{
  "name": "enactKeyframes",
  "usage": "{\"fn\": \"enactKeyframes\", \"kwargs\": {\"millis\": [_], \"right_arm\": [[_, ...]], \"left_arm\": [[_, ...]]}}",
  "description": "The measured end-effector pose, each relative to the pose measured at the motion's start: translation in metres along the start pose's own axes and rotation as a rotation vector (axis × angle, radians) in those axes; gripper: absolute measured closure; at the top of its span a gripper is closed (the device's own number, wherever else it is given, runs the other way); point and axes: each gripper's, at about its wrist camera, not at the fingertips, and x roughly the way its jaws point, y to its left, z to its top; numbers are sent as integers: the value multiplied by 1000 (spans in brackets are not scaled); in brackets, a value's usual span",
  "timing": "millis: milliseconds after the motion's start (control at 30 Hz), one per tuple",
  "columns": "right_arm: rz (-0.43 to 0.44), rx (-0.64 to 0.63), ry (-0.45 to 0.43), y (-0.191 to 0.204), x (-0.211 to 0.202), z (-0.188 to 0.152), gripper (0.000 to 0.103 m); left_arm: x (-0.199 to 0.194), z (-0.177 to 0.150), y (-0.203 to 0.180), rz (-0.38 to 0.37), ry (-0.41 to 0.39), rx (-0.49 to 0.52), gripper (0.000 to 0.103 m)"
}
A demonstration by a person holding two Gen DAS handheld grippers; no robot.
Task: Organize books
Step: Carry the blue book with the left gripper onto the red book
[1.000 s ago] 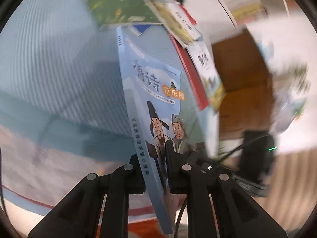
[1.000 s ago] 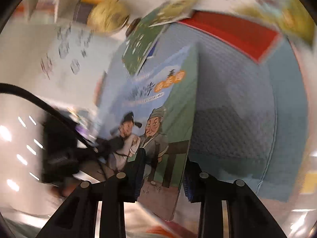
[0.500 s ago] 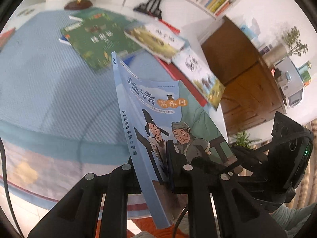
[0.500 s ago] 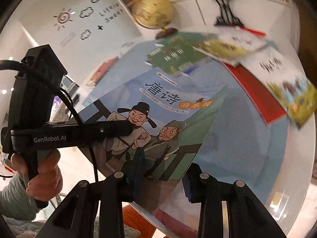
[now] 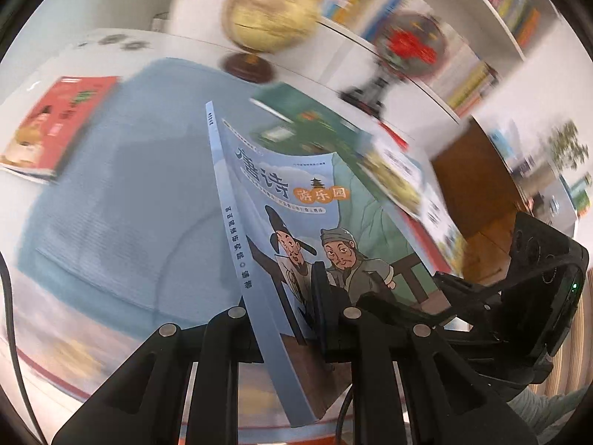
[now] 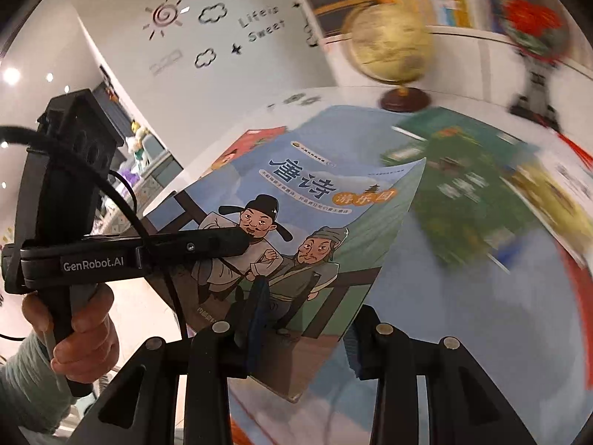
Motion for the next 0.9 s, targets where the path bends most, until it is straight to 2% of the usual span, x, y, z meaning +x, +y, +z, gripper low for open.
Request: {"fn": "enactKeyframes", "kwargs": {"millis": [200,367,533,700,800,900], "right_arm": [[13,-13,49,77,128,75,67],[0,32,71,112,214,122,67],[-36,68,83,129,267,152,67],[-51,130,104,128,298,170,67],[-60,160,120,127,310,172,67],[-62,194,143,124,323,171,67]], "left_arm": [[-21,53,134,53,-19,-59,89],[-18,96,220,83,22,-74,88],[-6,130,274,65,49,-92,88],[13,148,312,40,101,-179,75],[19,154,326,57,127,-195,74],[20,156,333,114,138,-177,72]]}}
